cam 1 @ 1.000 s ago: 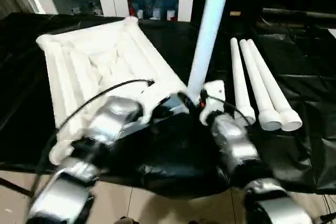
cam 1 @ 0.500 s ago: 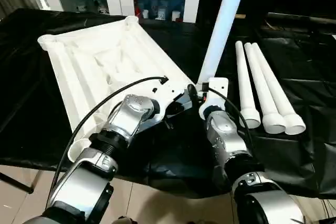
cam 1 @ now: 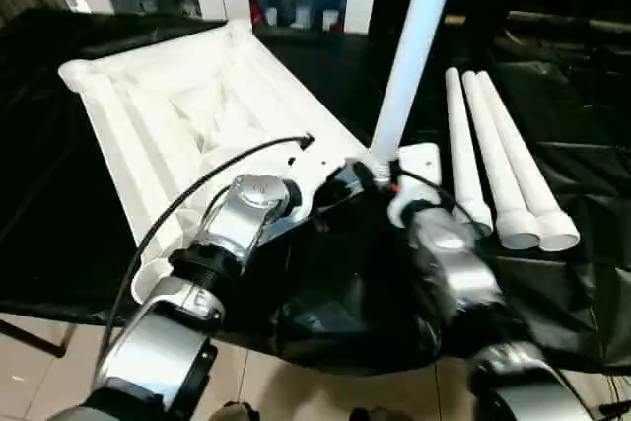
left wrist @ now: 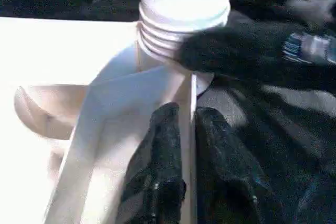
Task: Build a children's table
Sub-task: Rotate leg to tighten, then rotate table base
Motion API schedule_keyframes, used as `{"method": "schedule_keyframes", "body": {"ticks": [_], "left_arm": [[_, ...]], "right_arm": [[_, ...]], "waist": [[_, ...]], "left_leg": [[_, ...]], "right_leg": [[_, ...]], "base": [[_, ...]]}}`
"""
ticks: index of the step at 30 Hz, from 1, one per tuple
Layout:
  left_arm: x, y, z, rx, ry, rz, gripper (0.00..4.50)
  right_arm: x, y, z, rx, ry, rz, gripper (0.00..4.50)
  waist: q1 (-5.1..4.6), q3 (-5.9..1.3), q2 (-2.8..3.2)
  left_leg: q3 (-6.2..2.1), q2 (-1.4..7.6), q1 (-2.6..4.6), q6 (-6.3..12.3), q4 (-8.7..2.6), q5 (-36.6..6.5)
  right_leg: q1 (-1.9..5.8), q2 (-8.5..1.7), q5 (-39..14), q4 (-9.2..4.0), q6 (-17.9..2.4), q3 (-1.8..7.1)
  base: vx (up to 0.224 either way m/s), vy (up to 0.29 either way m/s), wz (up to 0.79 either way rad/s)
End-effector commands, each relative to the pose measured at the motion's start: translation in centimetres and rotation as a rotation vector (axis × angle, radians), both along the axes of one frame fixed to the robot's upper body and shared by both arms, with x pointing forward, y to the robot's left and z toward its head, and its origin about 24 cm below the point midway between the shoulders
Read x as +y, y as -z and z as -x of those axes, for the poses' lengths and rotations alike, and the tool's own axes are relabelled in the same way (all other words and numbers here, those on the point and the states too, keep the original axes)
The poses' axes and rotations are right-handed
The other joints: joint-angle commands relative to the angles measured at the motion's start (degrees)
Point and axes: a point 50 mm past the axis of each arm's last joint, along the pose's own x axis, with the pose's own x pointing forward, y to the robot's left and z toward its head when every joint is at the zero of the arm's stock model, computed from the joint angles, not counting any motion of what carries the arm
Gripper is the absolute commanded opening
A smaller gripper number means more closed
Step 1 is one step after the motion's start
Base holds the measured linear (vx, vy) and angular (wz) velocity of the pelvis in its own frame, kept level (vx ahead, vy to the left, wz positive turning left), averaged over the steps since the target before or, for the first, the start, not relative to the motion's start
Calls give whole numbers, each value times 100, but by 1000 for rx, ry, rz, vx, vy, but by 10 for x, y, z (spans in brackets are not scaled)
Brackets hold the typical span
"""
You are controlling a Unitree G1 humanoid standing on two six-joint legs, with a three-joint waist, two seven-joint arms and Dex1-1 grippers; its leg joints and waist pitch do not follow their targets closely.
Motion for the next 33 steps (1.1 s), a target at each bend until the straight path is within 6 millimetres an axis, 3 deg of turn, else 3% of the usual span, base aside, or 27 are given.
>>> {"method": "schedule_keyframes", "body": {"ticks": [1,5,7,8,9,10,11,14,17,18,19,20,21,22,23,24,26,33], "left_arm": [[8,-13,-6,-78,-91,62,106],[26,-35,-9,-149,-160,113,118],[54,-54,-3,-210,-209,91,118],[57,-55,-2,-216,-211,85,118],[67,-60,2,-229,-216,71,118],[88,-67,14,-234,-225,47,118],[100,-70,22,-232,-233,28,118],[119,-73,36,-214,-246,-7,118],[163,-67,62,-126,-313,-218,118],[174,-68,67,-105,-344,-268,118],[176,-68,68,-101,-349,-276,118],[193,-71,79,-73,-406,-363,118],[203,-72,84,-53,-440,-414,118],[217,-73,92,-27,-484,-492,118],[217,-73,92,-27,-484,-492,118],[229,-75,99,2,-530,-572,118],[238,-75,106,24,-565,-625,118],[244,-60,116,116,-573,-647,118]], "right_arm": [[-10,-6,6,-4,-5,0,374],[-17,-11,16,21,-46,-1,374],[-15,-13,24,51,-138,-12,374],[-14,-13,25,54,-151,-10,374],[-13,-13,28,64,-185,-3,374],[-10,-10,32,89,-231,9,374],[-8,-8,35,108,-254,15,374],[-6,-6,38,136,-270,23,374],[0,-2,36,164,-270,36,374],[3,-2,35,167,-272,40,374],[3,-2,35,168,-272,41,374],[8,-1,33,174,-278,46,374],[11,-1,31,177,-285,49,374],[16,0,29,183,-299,52,374],[16,0,29,183,-299,52,374],[22,2,26,190,-317,59,374],[28,3,24,195,-331,66,374],[38,11,20,221,-352,88,374]], "waist": [[12,-430,-37],[-2,-439,-42],[-2,-420,0],[-21,-411,18],[-20,-409,26],[-5,-384,78],[-2,-403,78],[-17,-376,110],[-3,-342,139],[-30,-293,124],[-34,-311,130],[-31,-300,123],[-35,-302,118],[-39,-288,132],[-47,-304,137],[-53,-291,91],[-39,-291,131],[-11,-326,108]], "left_leg": [[-89,165,54,850,-270,67],[-90,161,27,976,-245,144],[-109,216,18,952,-260,53],[-78,196,56,919,-247,31],[-75,201,73,879,-251,-17],[-85,225,58,812,-266,-22],[-86,247,81,752,-265,-25],[-57,217,110,626,-266,27],[-65,221,124,447,-299,-169],[-50,200,121,357,-329,-317],[-59,197,131,298,-320,-323],[-41,190,154,248,-324,-358],[-64,180,118,216,-333,-323],[-57,176,128,194,-337,-386],[-66,181,132,178,-329,-394],[-59,170,123,163,-337,-421],[-62,169,135,144,-331,-405],[-65,138,107,182,-304,-81]], "right_leg": [[403,-434,1622,-231,-1539,294],[410,-420,1832,-207,-1574,280],[417,-445,1621,-197,-1606,287],[355,-397,1487,-223,-1608,291],[350,-395,1375,-225,-1632,291],[347,-404,1244,-227,-1636,296],[350,-416,1248,-206,-1663,294],[306,-357,1224,-209,-1666,307],[276,-355,804,-229,-1567,297],[252,-328,514,-275,-1480,300],[269,-336,490,-260,-1463,305],[242,-326,438,-282,-1416,316],[270,-336,444,-257,-1394,313],[247,-340,351,-275,-1362,317],[250,-347,330,-266,-1362,312],[256,-340,254,-282,-1336,319],[239,-349,250,-275,-1322,324],[263,-334,833,-204,-1392,319]], "base": [[0,0,0],[0,0,0],[0,0,0],[0,0,0],[0,0,0],[0,0,0],[0,0,0],[0,0,0],[0,0,0],[0,0,0],[0,0,0],[0,0,0],[0,0,0],[0,0,0],[0,0,0],[0,0,0],[0,0,0],[0,0,0]]}}
